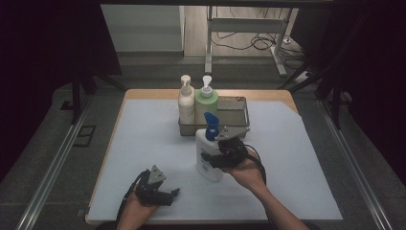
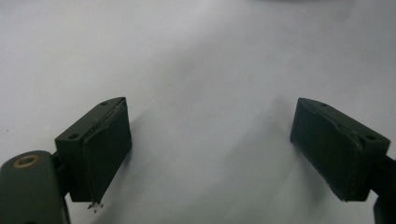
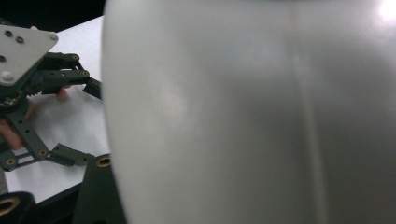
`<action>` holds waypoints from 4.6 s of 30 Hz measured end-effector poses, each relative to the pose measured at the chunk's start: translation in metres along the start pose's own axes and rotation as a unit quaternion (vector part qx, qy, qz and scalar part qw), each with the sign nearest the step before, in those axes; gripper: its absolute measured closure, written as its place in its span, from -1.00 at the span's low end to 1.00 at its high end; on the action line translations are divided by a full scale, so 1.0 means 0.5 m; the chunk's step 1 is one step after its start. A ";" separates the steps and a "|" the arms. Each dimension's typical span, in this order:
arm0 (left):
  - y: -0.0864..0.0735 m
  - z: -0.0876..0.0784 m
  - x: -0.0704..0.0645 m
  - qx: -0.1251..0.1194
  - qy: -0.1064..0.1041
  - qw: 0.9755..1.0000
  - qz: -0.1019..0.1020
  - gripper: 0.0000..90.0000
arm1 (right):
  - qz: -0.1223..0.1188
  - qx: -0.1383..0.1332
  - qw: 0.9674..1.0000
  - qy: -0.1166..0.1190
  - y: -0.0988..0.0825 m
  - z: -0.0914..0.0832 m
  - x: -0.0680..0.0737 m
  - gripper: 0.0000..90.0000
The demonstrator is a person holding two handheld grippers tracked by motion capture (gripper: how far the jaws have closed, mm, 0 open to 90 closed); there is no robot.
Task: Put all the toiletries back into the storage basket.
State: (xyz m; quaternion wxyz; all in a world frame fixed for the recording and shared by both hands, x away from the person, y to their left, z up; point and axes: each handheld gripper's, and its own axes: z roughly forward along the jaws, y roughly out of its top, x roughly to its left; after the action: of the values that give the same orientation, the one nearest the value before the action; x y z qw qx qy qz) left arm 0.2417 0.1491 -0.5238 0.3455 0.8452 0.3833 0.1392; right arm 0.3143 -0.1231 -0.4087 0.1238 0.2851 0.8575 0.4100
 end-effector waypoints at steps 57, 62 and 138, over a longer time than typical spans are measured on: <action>0.000 0.000 0.000 -0.001 0.000 1.000 -0.001 -0.72 | 0.059 -0.038 0.990 -0.120 0.134 -0.127 -0.182 -0.11; 0.000 0.000 0.000 -0.001 0.000 1.000 -0.001 -0.72 | 0.063 -0.042 0.989 -0.129 0.146 -0.115 -0.197 -0.11; 0.000 0.000 0.000 -0.001 0.000 1.000 -0.001 -0.72 | 0.098 -0.033 0.979 -0.175 0.132 0.058 -0.283 -0.11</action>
State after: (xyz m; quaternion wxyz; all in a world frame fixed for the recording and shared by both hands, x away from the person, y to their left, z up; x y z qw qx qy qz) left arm 0.2415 0.1491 -0.5240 0.3463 0.8444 0.3844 0.1388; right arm 0.4669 -0.1555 -0.3791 0.2405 0.4307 0.7766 0.3917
